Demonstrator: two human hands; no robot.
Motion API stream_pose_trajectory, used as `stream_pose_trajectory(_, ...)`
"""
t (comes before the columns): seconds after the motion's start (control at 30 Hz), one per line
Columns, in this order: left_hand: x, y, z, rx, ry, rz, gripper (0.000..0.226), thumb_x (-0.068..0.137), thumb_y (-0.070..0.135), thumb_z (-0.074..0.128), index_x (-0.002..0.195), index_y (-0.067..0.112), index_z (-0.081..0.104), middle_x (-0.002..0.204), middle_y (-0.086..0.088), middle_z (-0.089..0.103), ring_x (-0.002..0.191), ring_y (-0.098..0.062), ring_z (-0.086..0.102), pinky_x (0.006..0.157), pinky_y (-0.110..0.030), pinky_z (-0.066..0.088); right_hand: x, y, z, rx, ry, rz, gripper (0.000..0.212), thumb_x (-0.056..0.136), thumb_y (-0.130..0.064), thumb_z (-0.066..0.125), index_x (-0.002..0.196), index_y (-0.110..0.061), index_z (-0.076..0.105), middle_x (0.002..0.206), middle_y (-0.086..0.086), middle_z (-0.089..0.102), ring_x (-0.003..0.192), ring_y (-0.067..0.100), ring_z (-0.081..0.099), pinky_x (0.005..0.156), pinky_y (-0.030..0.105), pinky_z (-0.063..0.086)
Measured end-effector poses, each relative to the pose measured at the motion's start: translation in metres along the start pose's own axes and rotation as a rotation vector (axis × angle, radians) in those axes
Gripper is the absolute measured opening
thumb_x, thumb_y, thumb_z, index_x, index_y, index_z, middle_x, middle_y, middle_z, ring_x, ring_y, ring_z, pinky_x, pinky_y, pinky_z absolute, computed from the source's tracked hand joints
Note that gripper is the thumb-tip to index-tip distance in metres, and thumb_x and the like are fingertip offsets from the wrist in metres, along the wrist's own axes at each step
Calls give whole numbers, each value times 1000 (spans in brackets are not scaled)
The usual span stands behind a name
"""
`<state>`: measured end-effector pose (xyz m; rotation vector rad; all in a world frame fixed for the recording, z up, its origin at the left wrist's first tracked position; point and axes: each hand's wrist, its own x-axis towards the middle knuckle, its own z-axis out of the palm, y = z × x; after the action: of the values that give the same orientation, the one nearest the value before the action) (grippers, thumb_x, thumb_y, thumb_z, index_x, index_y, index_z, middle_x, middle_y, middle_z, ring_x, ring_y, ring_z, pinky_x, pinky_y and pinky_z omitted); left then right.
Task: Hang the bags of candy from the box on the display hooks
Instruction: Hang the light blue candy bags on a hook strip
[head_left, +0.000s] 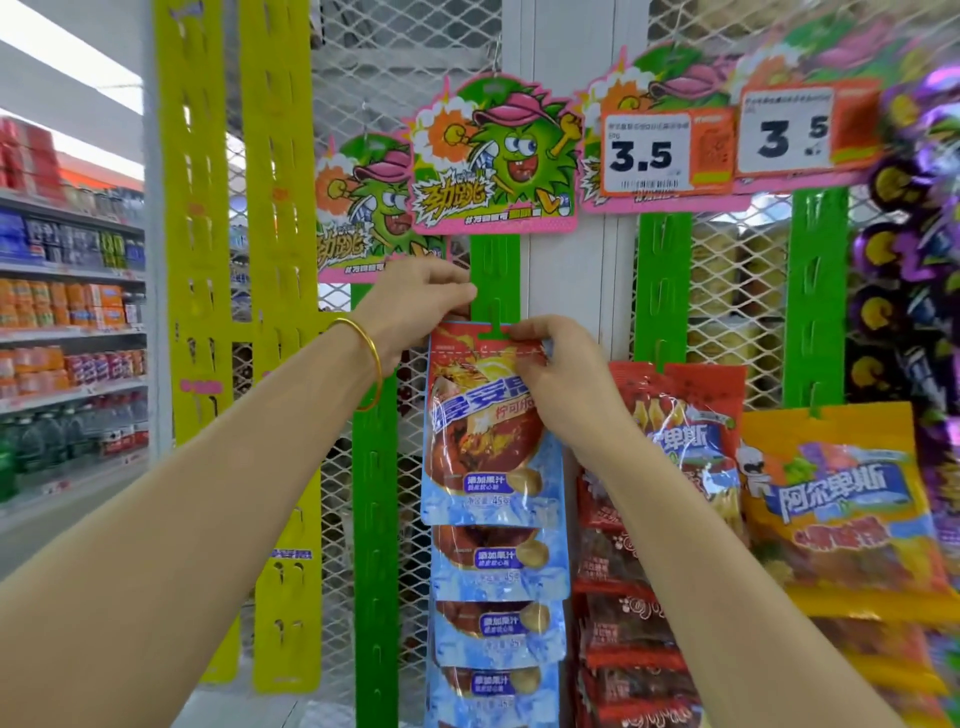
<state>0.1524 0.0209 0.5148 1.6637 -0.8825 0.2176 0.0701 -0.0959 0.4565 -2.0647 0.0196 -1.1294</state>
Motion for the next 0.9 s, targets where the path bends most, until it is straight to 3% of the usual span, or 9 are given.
stream_pose_trajectory(0.1,-4,-3,3,29,0,15,2,89,20,59,90,20,62,78,5,63,66,-6,58,60,-20,46,-6,2,-3,4,9,-5,26,94,-2,44,116,-13,53,121,6,50,100,13,53,75,17,46)
stream_pose_trajectory(0.27,-10,-6,10,87,35,62,8,89,17,59,82,18,62,80,13,59,65,0,54,52,-9,42,-5,0,-3,-48,27,-18,26,94,1,43,116,-9,53,120,9,50,96,13,51,77,20,40)
stream_pose_trajectory(0.4,-10,-4,13,166,70,104,8,89,14,58,91,11,65,93,4,61,72,-4,55,71,-18,47,-4,1,-2,-111,32,-14,22,94,0,43,112,-10,53,118,8,49,94,14,50,78,22,41)
stream_pose_trajectory(0.47,-11,-4,13,204,80,111,11,90,15,58,92,9,67,97,1,62,77,-10,58,78,-25,48,-4,2,-3,-157,49,-29,20,93,-2,46,109,-12,53,114,5,45,90,13,46,78,15,33)
stream_pose_trajectory(0.53,-12,-5,13,243,100,128,12,89,15,58,93,8,68,96,0,63,82,-15,60,79,-28,50,-5,1,-5,-204,71,-42,18,92,-3,48,107,-13,53,109,1,40,84,10,42,68,10,26)
stream_pose_trajectory(0.63,-15,-7,12,292,135,161,15,89,16,59,96,7,68,90,1,63,84,-17,62,77,-27,51,-6,-2,-5,-228,97,-56,17,90,-3,51,105,-11,54,106,2,40,78,9,38,67,12,25)
stream_pose_trajectory(0.9,-35,-12,9,532,226,293,23,91,22,55,108,13,67,107,1,66,90,-6,53,79,-17,38,-15,-12,-4,-315,155,-51,13,89,-6,57,101,-10,53,110,3,40,90,21,49,78,27,39)
